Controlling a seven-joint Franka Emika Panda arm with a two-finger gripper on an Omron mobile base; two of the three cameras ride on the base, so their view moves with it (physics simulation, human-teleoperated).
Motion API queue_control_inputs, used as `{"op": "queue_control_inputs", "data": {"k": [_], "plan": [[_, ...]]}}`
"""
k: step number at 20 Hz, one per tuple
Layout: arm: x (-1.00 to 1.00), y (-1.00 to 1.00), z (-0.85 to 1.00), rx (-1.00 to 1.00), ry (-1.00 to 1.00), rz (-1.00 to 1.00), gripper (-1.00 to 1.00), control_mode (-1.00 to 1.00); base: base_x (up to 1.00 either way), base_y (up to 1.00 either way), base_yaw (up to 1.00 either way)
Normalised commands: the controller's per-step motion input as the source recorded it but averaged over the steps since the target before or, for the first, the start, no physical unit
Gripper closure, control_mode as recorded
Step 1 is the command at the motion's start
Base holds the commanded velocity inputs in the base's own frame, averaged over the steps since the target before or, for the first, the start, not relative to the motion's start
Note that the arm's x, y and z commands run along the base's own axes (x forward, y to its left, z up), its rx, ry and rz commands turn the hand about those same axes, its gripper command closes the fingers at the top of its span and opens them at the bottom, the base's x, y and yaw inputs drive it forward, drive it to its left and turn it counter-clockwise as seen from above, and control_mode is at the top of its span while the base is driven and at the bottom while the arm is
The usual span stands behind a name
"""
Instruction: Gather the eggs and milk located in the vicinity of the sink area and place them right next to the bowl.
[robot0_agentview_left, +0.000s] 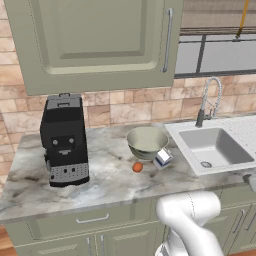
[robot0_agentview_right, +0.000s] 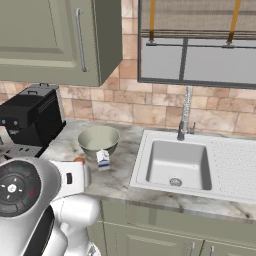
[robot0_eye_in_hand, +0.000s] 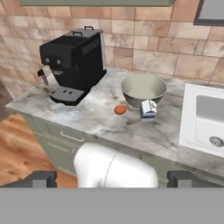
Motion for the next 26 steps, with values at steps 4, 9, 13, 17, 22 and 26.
{"op": "queue_control_inputs", "data": {"k": [4, 9, 13, 17, 22, 26], "plan": [[0.38, 0.0, -0.05, 0.0, 0.0, 0.01, -1.0, -1.0, 0.0, 0.0, 0.0], [0.46, 0.0, -0.06, 0.01, 0.0, 0.0, -1.0, -1.0, 0.0, 0.0, 0.0], [0.24, -0.14, -0.05, 0.02, 0.0, 0.0, -1.0, -1.0, 0.0, 0.0, 0.0], [0.15, -0.06, -0.08, 0.0, 0.0, 0.0, -1.0, -1.0, 0.0, 0.0, 0.0], [0.03, -0.14, -0.06, 0.0, 0.0, 0.0, -1.0, -1.0, 0.0, 0.0, 0.0], [0.0, -0.12, -0.05, 0.0, 0.0, 0.0, -1.0, -1.0, 0.0, 0.0, 0.0]]}}
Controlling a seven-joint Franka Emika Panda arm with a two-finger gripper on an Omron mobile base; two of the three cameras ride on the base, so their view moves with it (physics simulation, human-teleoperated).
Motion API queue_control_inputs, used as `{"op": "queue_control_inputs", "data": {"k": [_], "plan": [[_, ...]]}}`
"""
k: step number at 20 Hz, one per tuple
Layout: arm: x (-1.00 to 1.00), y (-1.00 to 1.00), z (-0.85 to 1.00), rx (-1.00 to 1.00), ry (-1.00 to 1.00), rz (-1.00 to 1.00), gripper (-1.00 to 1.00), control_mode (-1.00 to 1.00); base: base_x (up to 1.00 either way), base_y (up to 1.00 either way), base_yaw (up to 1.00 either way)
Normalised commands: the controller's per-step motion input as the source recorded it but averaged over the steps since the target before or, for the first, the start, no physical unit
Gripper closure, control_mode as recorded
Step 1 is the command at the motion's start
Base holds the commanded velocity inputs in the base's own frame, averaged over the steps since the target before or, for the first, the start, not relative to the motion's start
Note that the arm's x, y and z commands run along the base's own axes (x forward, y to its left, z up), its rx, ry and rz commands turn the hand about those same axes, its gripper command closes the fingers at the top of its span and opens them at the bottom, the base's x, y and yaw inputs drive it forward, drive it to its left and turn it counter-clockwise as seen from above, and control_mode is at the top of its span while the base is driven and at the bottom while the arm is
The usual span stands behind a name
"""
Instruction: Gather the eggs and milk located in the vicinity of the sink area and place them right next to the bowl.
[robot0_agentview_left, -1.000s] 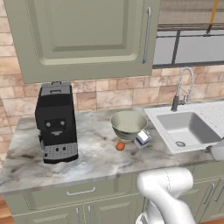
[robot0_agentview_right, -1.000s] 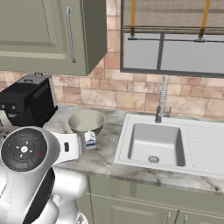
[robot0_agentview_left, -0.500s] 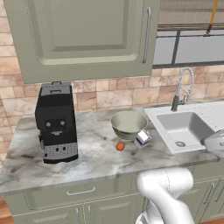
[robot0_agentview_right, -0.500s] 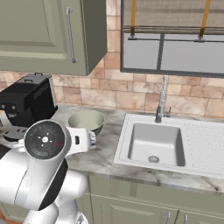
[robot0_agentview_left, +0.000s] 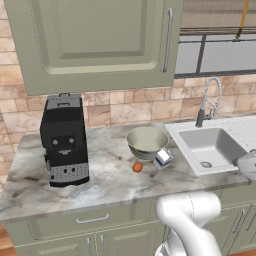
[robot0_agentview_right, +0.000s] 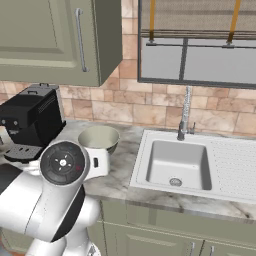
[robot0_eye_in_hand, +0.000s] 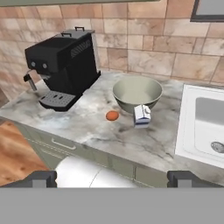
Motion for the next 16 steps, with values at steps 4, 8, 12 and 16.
{"op": "queue_control_inputs", "data": {"k": [4, 8, 12, 16], "plan": [[0.0, -0.15, -0.07, 0.0, 0.0, 0.0, -1.0, -1.0, 0.0, 0.0, 0.0], [-0.06, -0.18, -0.1, 0.0, 0.0, 0.0, -1.0, 1.0, -0.06, -0.08, 0.0], [0.0, 0.0, 0.0, 0.0, 0.0, 0.0, -1.0, 1.0, -0.33, -0.37, 0.0], [0.0, 0.0, 0.0, 0.0, 0.0, 0.0, -1.0, 1.0, -0.39, -0.44, 0.0]]}}
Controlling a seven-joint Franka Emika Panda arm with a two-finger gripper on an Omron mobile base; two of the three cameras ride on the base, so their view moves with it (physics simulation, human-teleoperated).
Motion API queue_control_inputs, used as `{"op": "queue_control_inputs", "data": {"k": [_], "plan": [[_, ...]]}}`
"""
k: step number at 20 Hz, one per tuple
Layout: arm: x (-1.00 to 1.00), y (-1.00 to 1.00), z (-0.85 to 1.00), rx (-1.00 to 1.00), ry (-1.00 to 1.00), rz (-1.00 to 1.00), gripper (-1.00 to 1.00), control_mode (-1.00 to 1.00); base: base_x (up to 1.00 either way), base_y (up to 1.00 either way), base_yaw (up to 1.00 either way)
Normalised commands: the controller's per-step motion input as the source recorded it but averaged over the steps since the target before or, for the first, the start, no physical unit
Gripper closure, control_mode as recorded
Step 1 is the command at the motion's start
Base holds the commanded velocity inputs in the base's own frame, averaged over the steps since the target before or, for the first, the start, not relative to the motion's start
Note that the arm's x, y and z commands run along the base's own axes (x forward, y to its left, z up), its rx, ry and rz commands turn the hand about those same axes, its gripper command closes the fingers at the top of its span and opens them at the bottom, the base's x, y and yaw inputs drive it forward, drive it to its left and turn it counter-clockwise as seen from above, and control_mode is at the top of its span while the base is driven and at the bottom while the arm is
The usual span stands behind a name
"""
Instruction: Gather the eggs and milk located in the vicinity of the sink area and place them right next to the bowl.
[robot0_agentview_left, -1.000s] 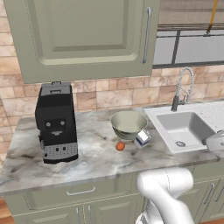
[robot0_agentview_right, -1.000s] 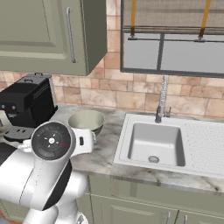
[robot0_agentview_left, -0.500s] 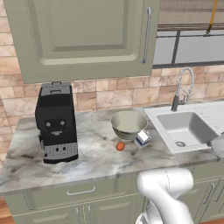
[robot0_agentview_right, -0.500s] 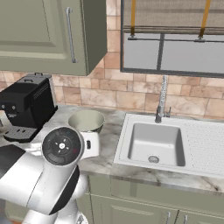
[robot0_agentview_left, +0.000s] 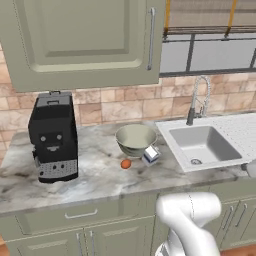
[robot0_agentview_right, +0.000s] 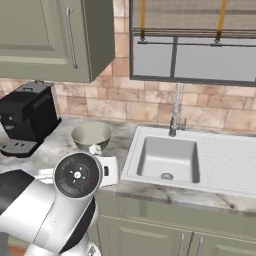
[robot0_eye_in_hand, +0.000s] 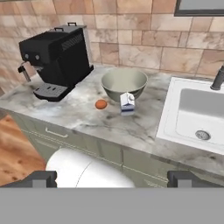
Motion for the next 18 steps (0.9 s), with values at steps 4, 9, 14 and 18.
{"op": "queue_control_inputs", "data": {"k": [4, 9, 14, 18], "plan": [[0.0, 0.0, 0.0, 0.0, 0.0, 0.0, -1.0, 1.0, -0.49, -0.48, 0.0], [0.0, 0.0, 0.0, 0.0, 0.0, 0.0, -1.0, 1.0, -0.27, -0.66, 0.0], [0.0, 0.0, 0.0, 0.0, 0.0, 0.0, -1.0, 1.0, -0.03, -0.78, 0.0], [0.0, 0.0, 0.0, 0.0, 0.0, 0.0, -1.0, 1.0, 0.0, -0.71, 0.0]]}}
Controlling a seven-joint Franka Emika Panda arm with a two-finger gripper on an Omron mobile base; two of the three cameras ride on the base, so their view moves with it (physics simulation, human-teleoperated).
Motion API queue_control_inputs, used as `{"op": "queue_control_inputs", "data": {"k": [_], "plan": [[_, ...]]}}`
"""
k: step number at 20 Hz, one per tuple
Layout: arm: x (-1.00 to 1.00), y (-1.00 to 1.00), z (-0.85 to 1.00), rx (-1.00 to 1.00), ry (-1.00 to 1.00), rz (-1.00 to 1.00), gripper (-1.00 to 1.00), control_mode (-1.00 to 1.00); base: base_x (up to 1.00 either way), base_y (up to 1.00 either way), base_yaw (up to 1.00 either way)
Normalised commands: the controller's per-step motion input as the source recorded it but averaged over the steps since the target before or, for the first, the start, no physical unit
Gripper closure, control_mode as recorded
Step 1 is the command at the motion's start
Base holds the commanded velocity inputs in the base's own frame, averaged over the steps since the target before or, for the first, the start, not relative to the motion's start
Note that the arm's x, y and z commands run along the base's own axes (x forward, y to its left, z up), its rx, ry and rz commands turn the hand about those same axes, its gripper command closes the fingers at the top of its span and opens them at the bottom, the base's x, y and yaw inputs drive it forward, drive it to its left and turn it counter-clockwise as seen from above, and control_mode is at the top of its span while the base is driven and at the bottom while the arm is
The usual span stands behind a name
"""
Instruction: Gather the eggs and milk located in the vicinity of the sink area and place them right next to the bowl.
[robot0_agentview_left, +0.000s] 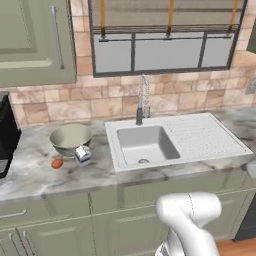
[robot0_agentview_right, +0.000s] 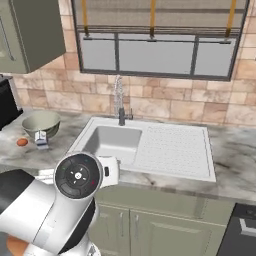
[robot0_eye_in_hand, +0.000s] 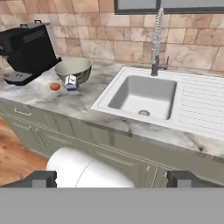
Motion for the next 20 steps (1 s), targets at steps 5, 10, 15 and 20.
{"op": "queue_control_inputs", "data": {"k": [5, 10, 15, 20], "plan": [[0.0, 0.0, 0.0, 0.0, 0.0, 0.0, -1.0, 1.0, -0.09, -0.38, 0.0], [0.0, 0.0, 0.0, 0.0, 0.0, 0.0, -1.0, 1.0, -0.01, -0.56, 0.0], [0.0, 0.0, 0.0, 0.0, 0.0, 0.0, -1.0, 1.0, 0.0, -0.71, 0.0], [0.0, 0.0, 0.0, 0.0, 0.0, 0.0, -1.0, 1.0, -0.08, -0.76, 0.0]]}}
